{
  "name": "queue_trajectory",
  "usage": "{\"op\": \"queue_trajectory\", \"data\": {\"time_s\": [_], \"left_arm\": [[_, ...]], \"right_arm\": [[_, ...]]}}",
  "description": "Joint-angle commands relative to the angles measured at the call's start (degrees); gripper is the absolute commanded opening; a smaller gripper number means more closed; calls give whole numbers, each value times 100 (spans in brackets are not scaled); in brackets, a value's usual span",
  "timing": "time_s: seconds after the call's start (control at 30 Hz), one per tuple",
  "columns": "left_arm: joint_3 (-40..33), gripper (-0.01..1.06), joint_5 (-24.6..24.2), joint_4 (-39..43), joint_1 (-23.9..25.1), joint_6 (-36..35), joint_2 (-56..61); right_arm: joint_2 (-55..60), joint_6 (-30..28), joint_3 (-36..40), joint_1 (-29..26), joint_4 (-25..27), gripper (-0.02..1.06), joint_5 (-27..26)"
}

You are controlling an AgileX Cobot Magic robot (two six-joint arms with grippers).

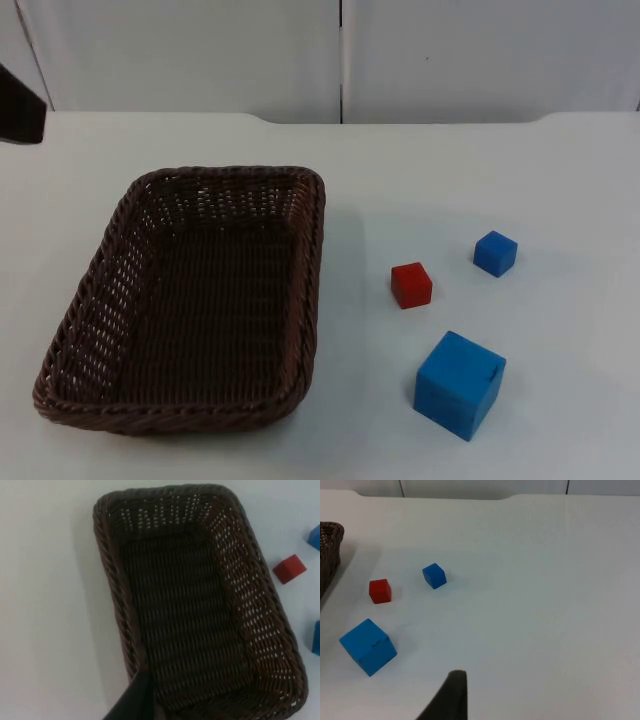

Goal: Pick up the basket with the left hand and place the largest block into the basket with the right hand.

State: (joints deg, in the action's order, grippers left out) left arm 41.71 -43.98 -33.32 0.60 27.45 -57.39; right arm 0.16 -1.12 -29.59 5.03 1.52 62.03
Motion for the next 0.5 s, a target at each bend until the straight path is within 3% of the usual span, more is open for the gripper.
{"op": "queue_trajectory", "data": {"time_s": [0.0,0.47], "left_arm": [[74,105,119,-186,8,88,-92],[589,105,59,-416,-4,280,-649]], "right_arm": [[-16,-16,9,13,11,105,-21],[-16,-16,9,13,11,105,-21]]}}
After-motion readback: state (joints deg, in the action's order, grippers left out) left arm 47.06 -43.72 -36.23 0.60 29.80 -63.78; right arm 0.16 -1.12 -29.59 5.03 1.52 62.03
